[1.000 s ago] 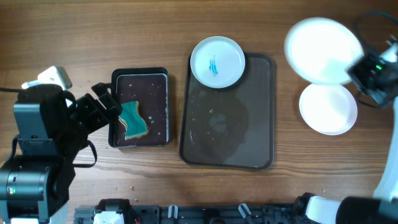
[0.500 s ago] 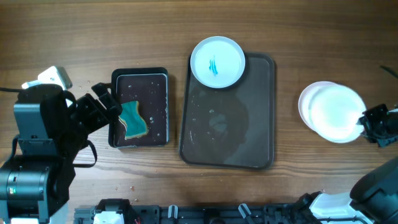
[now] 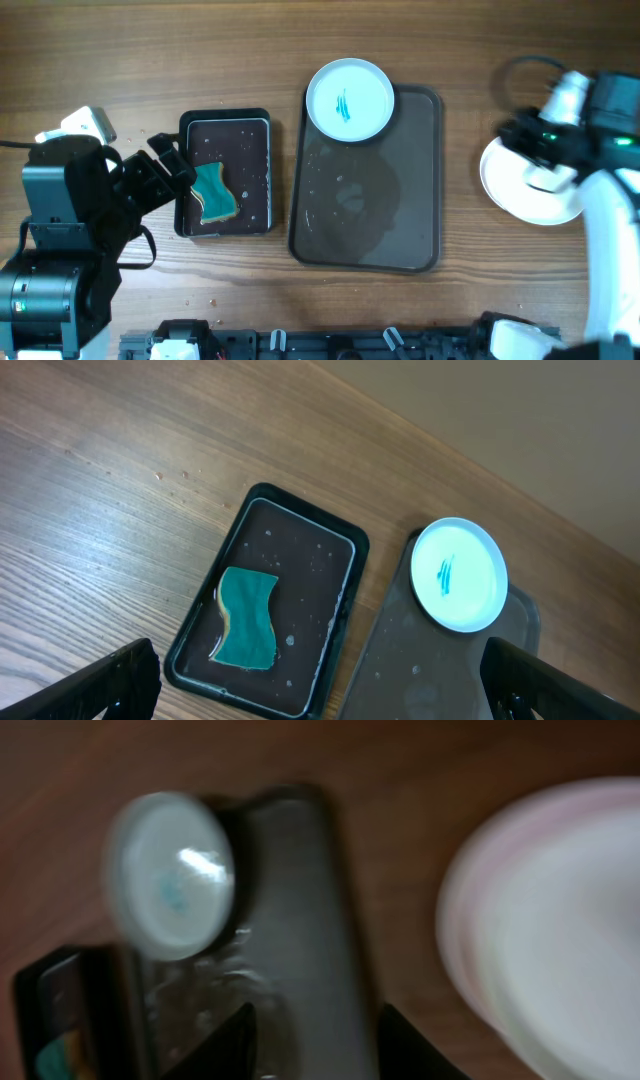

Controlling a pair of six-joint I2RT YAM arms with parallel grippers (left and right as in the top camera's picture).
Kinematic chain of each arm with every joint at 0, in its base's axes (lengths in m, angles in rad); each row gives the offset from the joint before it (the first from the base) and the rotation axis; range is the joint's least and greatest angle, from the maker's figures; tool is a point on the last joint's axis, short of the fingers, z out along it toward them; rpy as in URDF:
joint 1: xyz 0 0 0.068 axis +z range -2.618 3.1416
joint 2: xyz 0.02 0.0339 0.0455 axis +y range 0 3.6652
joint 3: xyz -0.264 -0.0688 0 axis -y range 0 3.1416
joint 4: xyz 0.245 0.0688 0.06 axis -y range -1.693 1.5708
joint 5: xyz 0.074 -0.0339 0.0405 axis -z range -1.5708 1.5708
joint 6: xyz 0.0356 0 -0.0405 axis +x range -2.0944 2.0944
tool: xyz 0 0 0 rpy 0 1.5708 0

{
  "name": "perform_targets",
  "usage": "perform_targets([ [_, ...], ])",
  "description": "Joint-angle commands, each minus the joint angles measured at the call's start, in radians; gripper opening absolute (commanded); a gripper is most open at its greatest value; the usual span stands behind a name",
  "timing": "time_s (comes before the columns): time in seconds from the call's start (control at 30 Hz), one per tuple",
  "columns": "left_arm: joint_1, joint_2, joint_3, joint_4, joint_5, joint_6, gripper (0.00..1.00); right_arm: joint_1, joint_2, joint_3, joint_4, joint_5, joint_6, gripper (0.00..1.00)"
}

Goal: Clean dirty plates on tray and stack at the side
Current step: 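Grasp the last blue-stained plate rim with right gripper and slide it down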

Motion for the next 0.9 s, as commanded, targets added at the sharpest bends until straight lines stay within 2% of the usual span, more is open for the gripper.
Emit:
perform_targets([
  [0.0, 0.001, -0.001, 0.005, 0.005, 0.009, -0.001, 1.00, 0.238, 0.004, 0.010, 0.060, 0.040, -0.027, 0.40],
  [0.17, 0.001, -0.001, 0.005, 0.005, 0.009, -0.001, 1.00, 0.449, 0.134, 0.010, 0.210, 0.198, -0.028, 0.46],
  [0.3, 0.001, -0.001, 0.005, 0.005, 0.009, -0.001, 1.00, 0.469, 0.288, 0.029, 0.311, 0.206, -0.027, 0.47],
  [0.43, 0.001, -0.001, 0.005, 0.005, 0.009, -0.001, 1.00, 0.441, 0.402, 0.068, 0.281, 0.242, -0.003, 0.50],
  [0.5, 0.001, -0.001, 0.005, 0.005, 0.009, -0.001, 1.00, 0.391, 0.412, 0.082, 0.215, 0.245, 0.065, 0.42],
  [0.57, 0.001, -0.001, 0.005, 0.005, 0.009, -0.001, 1.00, 0.331, 0.388, 0.086, 0.162, 0.216, 0.066, 0.28],
  [0.63, 0.001, -0.001, 0.005, 0.005, 0.009, -0.001, 1.00, 0.251, 0.343, 0.090, 0.080, 0.192, 0.071, 0.09],
  [0.67, 0.001, -0.001, 0.005, 0.005, 0.009, -0.001, 1.00, 0.206, 0.317, 0.090, 0.028, 0.191, 0.087, 0.06],
  [0.87, 0.001, -0.001, 0.005, 0.005, 0.009, -0.001, 1.00, -0.142, 0.212, 0.089, -0.242, 0.209, 0.137, 0.06],
])
